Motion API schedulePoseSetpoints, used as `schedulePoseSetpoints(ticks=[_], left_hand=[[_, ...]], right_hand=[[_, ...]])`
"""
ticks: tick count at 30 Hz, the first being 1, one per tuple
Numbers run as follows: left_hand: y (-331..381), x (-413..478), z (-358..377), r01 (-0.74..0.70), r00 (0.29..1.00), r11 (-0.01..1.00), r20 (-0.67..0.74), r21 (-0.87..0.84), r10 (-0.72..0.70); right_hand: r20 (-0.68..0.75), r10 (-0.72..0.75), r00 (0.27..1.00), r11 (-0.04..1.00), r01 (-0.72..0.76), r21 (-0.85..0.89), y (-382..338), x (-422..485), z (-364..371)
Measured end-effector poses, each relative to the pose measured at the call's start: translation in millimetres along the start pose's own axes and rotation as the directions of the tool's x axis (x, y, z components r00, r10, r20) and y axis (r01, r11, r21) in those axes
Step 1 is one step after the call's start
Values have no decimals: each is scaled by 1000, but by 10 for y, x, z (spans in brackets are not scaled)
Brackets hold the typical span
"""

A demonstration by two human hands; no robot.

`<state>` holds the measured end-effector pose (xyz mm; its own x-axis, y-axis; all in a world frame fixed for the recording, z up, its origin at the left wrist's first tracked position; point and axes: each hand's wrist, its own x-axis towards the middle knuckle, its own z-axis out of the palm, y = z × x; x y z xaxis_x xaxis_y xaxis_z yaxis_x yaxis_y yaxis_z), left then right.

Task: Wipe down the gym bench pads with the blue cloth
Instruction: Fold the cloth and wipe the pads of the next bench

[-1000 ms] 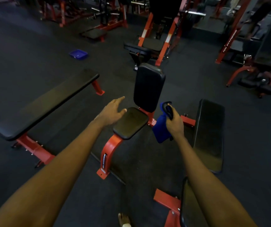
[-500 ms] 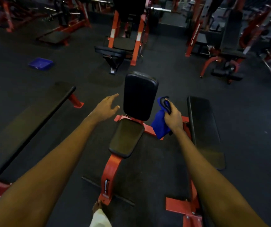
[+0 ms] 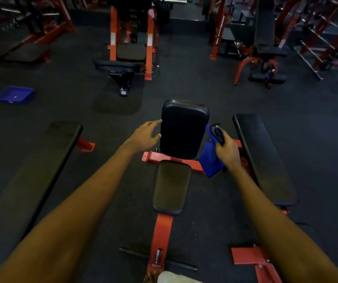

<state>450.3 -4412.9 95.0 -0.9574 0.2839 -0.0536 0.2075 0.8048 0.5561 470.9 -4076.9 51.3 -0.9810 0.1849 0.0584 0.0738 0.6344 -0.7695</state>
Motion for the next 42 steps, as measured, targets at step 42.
schedulePoseSetpoints(ticks=[42], left_hand=[[-1671,3890,316,-736,542,658,443,-160,714]], right_hand=[[-540,539,646,804,-586,102,-570,2773,2032]])
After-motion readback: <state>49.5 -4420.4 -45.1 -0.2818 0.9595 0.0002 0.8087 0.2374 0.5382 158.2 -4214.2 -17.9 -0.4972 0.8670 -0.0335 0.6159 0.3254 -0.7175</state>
